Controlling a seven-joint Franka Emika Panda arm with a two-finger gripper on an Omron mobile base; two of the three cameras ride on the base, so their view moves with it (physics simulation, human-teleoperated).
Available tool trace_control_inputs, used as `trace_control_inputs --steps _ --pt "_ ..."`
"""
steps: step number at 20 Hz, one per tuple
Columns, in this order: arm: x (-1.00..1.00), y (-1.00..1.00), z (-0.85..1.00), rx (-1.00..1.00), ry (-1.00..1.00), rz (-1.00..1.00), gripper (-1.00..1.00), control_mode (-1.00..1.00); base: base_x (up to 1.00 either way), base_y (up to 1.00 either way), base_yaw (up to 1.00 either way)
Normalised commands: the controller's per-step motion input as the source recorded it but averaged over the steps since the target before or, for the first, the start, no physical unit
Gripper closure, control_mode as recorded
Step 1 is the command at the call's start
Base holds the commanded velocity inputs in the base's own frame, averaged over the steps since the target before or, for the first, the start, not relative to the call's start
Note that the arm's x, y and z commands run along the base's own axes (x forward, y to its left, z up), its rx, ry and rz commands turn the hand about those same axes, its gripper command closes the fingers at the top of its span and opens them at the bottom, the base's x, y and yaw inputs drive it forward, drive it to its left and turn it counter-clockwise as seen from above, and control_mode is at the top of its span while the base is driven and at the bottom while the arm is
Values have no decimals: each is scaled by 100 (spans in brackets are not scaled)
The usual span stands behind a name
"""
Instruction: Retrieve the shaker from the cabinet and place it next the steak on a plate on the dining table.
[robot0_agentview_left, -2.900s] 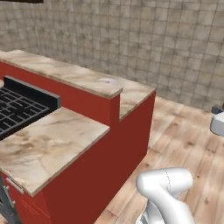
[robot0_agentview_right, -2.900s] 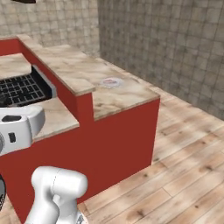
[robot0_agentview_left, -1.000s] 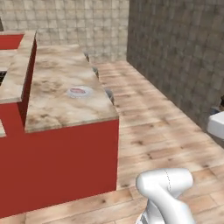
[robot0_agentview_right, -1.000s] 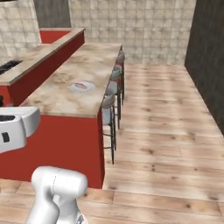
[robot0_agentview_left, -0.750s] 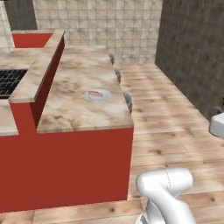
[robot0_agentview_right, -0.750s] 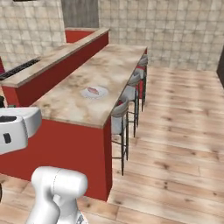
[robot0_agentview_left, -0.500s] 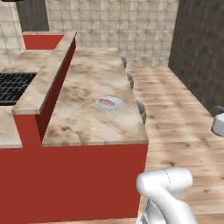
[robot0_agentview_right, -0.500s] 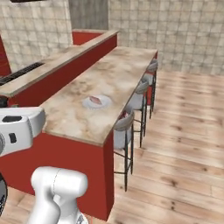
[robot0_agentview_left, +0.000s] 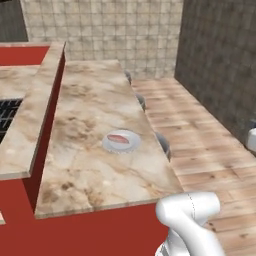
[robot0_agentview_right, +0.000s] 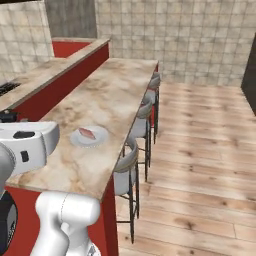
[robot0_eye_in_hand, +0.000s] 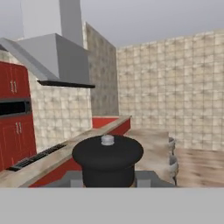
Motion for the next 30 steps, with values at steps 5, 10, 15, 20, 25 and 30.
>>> trace_control_inputs --steps 5,10,15,20,25,30 --pt "0 0 0 0 0 0 100 100 77 10 -48" --pt "0 0 0 0 0 0 100 100 19 74 -22" --pt "0 0 0 0 0 0 100 100 4 50 10" --pt "0 0 0 0 0 0 100 100 43 -14 25" --pt "0 0 0 0 0 0 100 100 71 -47 14" --pt "0 0 0 0 0 0 100 100 35 -9 6"
